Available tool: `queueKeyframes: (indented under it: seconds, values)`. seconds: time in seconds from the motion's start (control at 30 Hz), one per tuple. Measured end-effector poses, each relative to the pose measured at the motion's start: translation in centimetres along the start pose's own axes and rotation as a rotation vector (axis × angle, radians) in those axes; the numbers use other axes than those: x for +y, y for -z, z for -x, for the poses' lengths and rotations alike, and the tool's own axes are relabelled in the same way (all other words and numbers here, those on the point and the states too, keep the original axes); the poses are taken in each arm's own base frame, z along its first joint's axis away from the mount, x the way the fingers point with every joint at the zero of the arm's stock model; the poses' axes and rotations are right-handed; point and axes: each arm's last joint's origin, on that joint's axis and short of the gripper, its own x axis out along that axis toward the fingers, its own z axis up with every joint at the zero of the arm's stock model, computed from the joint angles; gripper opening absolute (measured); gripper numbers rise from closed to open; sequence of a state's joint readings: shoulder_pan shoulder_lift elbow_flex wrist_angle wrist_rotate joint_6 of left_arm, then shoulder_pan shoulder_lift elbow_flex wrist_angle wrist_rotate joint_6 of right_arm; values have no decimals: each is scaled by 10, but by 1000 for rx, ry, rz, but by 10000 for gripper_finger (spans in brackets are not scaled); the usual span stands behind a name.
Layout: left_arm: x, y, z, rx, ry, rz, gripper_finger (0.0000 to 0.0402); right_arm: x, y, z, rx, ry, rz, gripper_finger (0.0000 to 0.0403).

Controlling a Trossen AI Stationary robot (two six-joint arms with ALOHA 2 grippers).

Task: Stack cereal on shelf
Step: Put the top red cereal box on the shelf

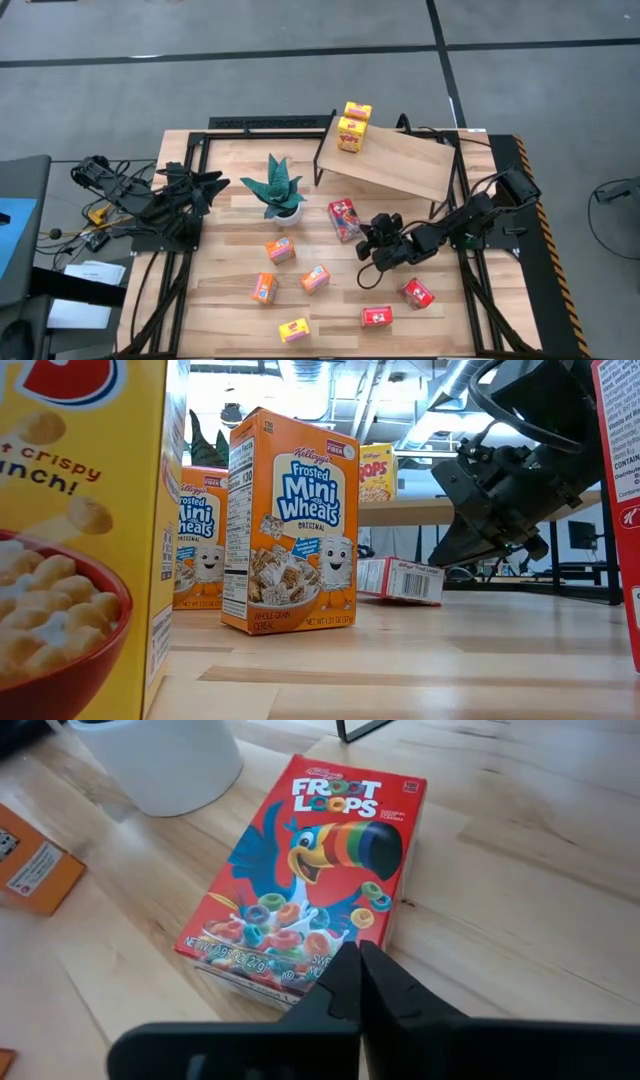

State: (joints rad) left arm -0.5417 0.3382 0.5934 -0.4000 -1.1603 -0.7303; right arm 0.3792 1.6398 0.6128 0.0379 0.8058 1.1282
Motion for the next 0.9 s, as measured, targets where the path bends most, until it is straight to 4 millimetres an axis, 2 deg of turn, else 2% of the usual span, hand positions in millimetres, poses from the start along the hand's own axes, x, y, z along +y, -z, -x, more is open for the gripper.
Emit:
queueKeyframes:
  seconds: [0.27,0.4,0.47,0.73,0.9]
  values:
    - [0,0,0,0,0,1,293,-4,2,0,18,29,21,6]
    - [0,0,0,-1,-1,10,293,-12,9,-2,102,55,58,15]
    - [0,0,0,-1,-2,11,293,-6,4,-2,87,26,21,20]
    - [1,0,0,0,-5,10,293,-7,4,-2,67,33,25,7]
    - [0,1,0,5,1,12,293,8,-11,11,11,-49,56,17]
